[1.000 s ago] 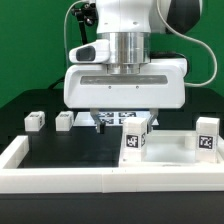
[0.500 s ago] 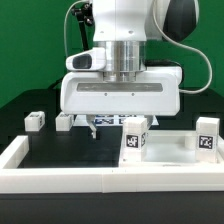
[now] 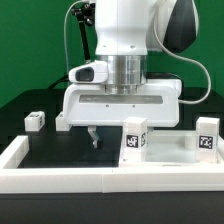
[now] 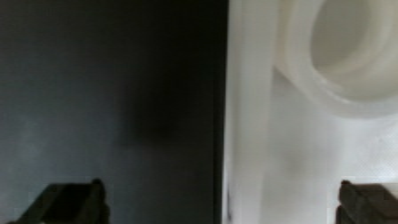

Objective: Assemble square table

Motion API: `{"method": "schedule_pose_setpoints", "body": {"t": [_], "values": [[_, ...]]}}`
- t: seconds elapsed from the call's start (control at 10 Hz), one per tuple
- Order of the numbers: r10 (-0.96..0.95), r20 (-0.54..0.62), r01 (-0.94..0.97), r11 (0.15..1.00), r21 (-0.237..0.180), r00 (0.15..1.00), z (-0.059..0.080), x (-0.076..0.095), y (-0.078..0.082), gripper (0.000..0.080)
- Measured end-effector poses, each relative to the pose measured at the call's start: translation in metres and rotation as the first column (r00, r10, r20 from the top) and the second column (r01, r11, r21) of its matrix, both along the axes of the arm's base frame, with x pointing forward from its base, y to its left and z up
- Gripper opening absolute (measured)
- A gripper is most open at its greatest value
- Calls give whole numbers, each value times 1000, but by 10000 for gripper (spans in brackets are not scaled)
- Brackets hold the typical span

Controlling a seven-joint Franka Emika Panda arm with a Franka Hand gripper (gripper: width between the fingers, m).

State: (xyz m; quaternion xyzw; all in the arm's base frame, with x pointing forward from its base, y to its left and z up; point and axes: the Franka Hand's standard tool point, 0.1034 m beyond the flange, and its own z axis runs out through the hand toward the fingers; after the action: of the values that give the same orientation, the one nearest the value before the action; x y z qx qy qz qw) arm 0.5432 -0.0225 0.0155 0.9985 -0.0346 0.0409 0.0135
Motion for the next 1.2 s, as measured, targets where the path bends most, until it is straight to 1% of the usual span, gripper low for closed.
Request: {"method": "schedule_pose_setpoints", "body": {"t": [0.2,0.3,0.4,0.6,0.7,0.8,1.2], "values": [[1,0,-1,1000,0,1000,0,0,0,649],[1,3,-1,1000,0,1000,1,1,0,489],[1,2,-1,1000,0,1000,1,1,0,489],[1,2,-1,1000,0,1000,1,1,0,217],[1,2,-1,1000,0,1000,1,1,0,217],[1,3,-1,1000,0,1000,1,1,0,59],[1,3,-1,1000,0,1000,1,1,0,57]]}}
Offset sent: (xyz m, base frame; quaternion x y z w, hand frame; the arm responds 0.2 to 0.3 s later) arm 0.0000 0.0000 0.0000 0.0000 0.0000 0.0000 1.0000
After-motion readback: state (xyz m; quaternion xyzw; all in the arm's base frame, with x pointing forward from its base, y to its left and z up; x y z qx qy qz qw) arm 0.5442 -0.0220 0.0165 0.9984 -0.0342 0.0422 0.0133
